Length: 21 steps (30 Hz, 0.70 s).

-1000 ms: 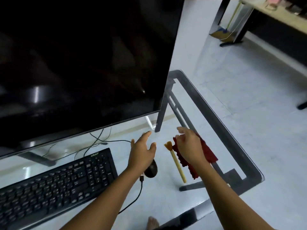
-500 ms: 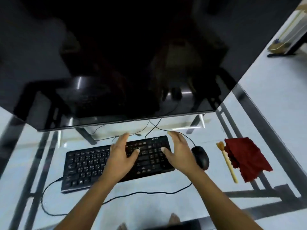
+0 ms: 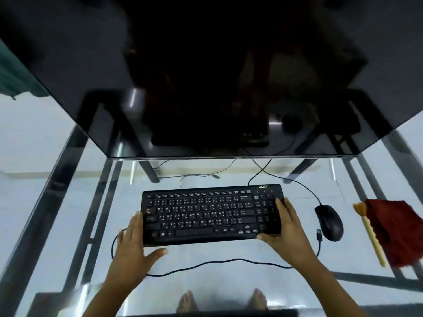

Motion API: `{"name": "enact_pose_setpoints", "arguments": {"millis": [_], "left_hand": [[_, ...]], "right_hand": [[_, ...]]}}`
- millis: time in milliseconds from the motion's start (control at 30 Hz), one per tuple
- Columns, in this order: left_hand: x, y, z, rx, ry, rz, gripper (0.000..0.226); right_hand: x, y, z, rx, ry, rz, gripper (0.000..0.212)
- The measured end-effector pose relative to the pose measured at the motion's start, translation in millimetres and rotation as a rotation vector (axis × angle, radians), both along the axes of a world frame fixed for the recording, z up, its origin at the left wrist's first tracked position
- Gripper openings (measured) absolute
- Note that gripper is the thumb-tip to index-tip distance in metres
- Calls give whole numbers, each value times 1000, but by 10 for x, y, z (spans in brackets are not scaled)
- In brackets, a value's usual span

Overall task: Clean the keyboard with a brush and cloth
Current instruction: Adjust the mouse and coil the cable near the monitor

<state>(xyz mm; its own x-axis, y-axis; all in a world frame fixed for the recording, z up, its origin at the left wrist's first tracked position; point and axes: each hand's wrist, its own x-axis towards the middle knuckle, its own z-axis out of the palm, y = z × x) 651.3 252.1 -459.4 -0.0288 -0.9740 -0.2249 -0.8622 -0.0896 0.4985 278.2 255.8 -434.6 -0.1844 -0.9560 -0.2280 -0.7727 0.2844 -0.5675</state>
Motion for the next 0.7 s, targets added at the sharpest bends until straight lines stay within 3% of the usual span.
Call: {"name": "enact_pose_setpoints", "arguments": {"millis": [133, 367, 500, 700], "left_hand": [[91, -106, -43, -68, -103, -36, 110], [150, -581, -31, -109, -61, -50, 108], [51, -757, 72, -87, 63, 130, 92], [-47, -877, 35, -160, 98, 303, 76]], "right_hand": [[14, -101, -51, -27, 13, -17, 111], [64, -454, -134, -81, 77, -84, 109], [146, -595, -180, -133, 134, -196, 102], [209, -717, -253, -192, 89, -261, 97]]}}
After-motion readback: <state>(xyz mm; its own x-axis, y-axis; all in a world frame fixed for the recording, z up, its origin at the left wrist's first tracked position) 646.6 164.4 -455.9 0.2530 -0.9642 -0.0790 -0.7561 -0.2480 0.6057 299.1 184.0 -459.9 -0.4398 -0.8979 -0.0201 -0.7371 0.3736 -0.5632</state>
